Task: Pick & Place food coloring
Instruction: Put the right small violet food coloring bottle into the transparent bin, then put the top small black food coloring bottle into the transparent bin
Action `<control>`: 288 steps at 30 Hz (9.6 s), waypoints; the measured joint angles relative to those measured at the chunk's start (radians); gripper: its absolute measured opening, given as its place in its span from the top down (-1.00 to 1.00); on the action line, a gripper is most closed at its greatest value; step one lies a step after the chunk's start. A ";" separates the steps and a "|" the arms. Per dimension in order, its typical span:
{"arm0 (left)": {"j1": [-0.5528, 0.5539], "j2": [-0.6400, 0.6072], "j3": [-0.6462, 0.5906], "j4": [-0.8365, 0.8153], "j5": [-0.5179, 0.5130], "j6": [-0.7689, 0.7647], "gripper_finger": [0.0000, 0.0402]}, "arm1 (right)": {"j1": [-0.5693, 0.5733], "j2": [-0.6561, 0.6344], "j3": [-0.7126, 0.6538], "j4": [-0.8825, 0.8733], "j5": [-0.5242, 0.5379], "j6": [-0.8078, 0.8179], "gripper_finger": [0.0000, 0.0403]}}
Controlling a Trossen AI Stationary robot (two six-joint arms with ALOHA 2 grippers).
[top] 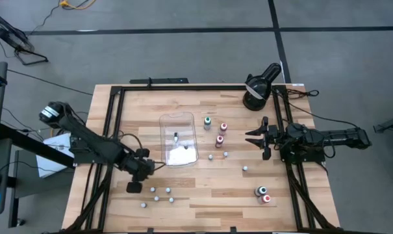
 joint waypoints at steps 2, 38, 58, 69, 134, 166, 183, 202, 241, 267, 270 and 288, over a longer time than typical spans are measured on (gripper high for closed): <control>0.023 -0.021 0.018 -0.008 -0.010 0.005 0.71 | 0.000 0.000 0.000 0.000 0.000 0.000 0.44; 0.487 0.172 0.468 -0.011 -0.205 0.335 0.68 | 0.000 0.000 0.000 0.000 0.000 0.000 0.44; 0.649 0.579 0.607 0.028 -0.108 0.427 0.68 | 0.000 0.000 0.000 0.000 0.000 0.000 0.44; 0.659 0.649 0.606 0.018 -0.105 0.513 0.68 | 0.000 0.000 0.000 0.000 0.000 0.000 0.44; 0.640 0.536 0.605 0.002 -0.011 0.481 0.42 | 0.000 0.000 0.000 0.000 0.000 0.000 0.44; 0.270 0.068 0.581 -0.585 -0.011 0.989 0.42 | 0.000 0.000 0.000 0.000 0.000 0.000 0.44; 0.016 -0.174 0.247 -0.511 -0.011 0.550 0.42 | 0.000 0.000 0.000 0.000 0.000 0.000 0.44; -0.152 -0.174 0.023 -0.390 -0.012 -0.190 0.42 | 0.000 0.000 0.000 0.000 0.000 0.000 0.44; -0.251 -0.041 -0.108 -0.177 -0.088 -0.044 0.24 | 0.000 0.000 0.000 0.000 0.000 0.000 0.44; -0.246 -0.001 -0.136 -0.113 -0.069 -0.145 0.60 | 0.000 0.000 0.000 0.000 0.000 0.000 0.44; -0.246 -0.001 -0.136 -0.113 -0.063 -0.147 0.68 | 0.000 0.000 0.000 0.000 0.000 0.000 0.44; -0.166 -0.100 -0.129 -0.081 -0.057 -0.196 0.70 | 0.000 0.000 0.000 0.000 0.000 0.000 0.44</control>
